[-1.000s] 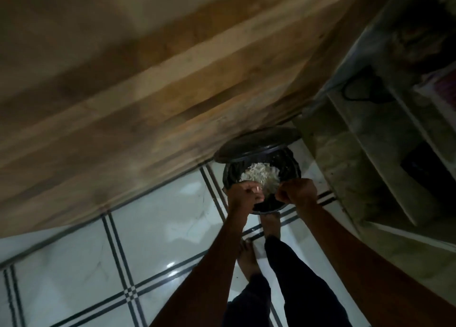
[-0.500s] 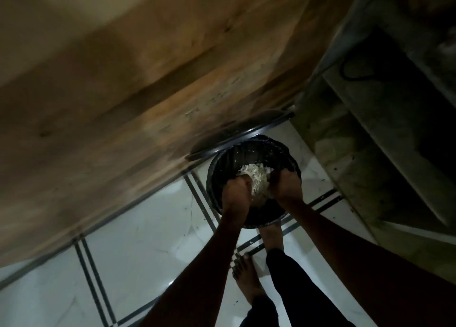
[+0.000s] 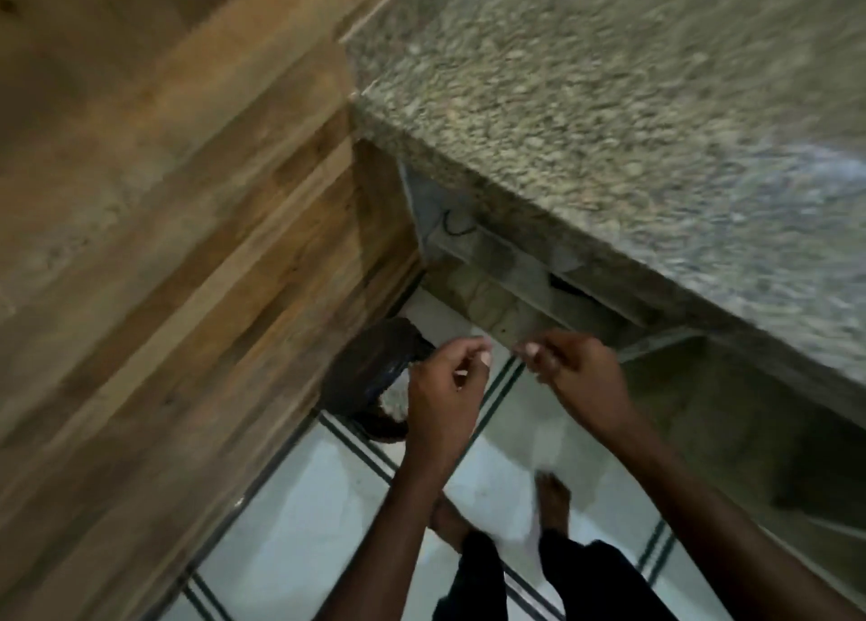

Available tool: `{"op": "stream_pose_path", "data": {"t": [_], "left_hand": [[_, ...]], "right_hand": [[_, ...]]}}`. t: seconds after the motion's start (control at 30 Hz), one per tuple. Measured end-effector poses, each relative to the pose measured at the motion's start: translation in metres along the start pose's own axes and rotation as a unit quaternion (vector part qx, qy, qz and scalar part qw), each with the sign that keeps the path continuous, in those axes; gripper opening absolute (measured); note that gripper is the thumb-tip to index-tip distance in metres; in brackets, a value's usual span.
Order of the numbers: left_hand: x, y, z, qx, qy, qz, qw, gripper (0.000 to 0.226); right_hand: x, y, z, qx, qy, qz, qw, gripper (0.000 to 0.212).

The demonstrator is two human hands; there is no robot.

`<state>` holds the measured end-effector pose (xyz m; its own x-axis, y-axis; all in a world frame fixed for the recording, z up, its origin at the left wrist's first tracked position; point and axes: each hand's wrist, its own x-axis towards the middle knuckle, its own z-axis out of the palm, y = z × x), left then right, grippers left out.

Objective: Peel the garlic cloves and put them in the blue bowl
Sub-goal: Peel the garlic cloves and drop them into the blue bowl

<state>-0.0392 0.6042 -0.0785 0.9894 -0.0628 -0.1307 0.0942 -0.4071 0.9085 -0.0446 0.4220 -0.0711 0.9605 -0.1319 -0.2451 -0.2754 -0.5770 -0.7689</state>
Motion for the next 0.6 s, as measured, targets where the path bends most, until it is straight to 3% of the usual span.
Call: {"op": "stream_pose_path", "data": {"t": [0.13, 0.3, 0.43, 0.53, 0.6], "left_hand": [[-0.033, 0.097, 0.072, -0.056, -0.082, 0.045, 0.994, 0.018], [-0.068, 0.179, 0.199, -0.083, -0.17, 0.083, 0.978, 0.022], [-0.091, 0.228, 0.303, -0.067, -0.216, 0.078, 0.971, 0.022], [-0.098, 0.257, 0.367, -0.031, -0.222, 0.089, 0.97, 0.023], [-0.094, 0.267, 0.403, -0.006, -0.223, 0.102, 0.969, 0.021]], "right_hand": [[-0.063, 0.013, -0.124, 0.005, 0.103, 0.016, 0.995, 0.02], [-0.125, 0.077, -0.251, 0.026, 0.2, 0.047, 0.978, 0.024], [-0.157, 0.147, -0.339, 0.103, 0.232, 0.082, 0.964, 0.029], [-0.173, 0.192, -0.389, 0.108, 0.247, 0.104, 0.957, 0.036], [-0.177, 0.218, -0.414, 0.097, 0.244, 0.124, 0.957, 0.029]]}}
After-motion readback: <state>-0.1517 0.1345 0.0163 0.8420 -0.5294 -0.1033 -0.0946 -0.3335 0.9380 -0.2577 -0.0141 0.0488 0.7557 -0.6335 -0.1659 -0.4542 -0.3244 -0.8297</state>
